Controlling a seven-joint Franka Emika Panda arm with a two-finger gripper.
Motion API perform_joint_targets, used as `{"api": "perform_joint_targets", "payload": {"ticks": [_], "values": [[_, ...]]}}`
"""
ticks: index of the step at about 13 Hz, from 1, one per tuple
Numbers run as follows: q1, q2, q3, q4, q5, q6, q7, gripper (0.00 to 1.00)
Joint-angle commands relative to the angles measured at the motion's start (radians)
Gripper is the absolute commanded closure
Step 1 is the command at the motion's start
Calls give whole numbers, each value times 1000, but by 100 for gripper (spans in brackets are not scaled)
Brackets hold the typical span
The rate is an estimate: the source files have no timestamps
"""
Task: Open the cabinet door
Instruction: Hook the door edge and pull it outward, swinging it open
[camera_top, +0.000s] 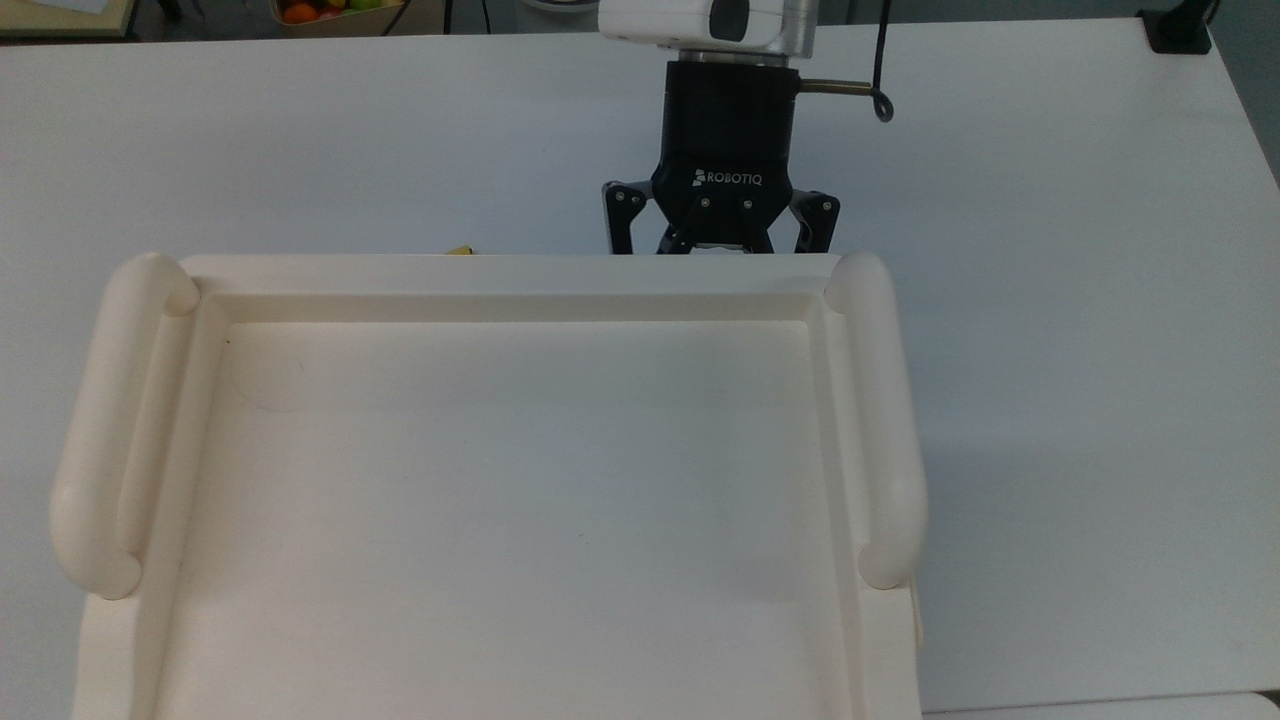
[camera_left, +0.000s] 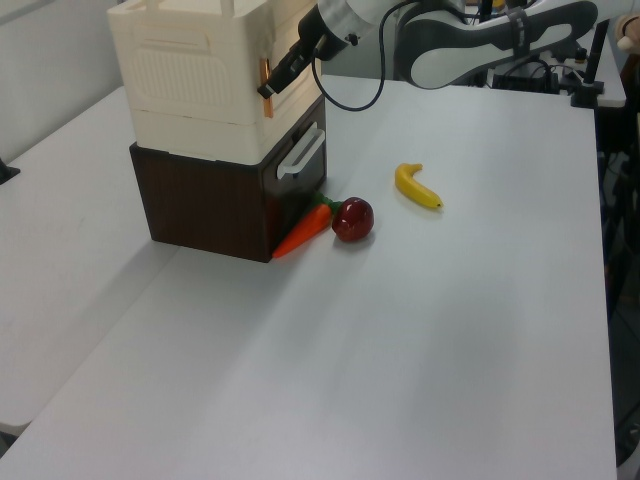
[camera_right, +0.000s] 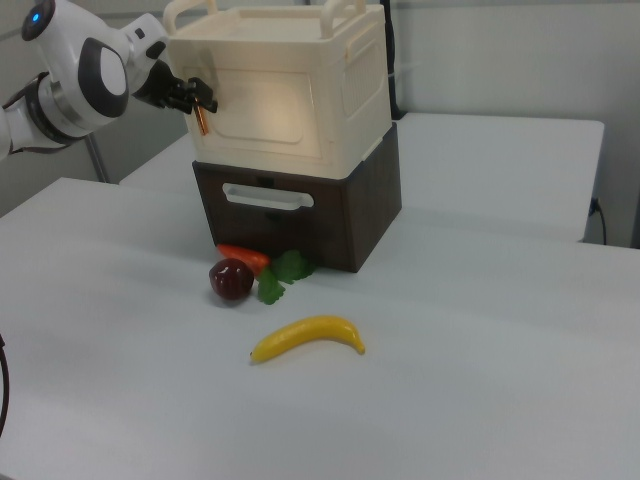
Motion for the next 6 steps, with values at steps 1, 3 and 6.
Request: {"api": "perform_joint_targets", "payload": {"ticks": [1, 3, 6], "values": [[12, 4, -11, 13, -29, 10, 41, 68], [23, -12, -9, 9, -24, 4, 53, 80], [26, -50, -9, -15, -12, -47, 55, 90]]}}
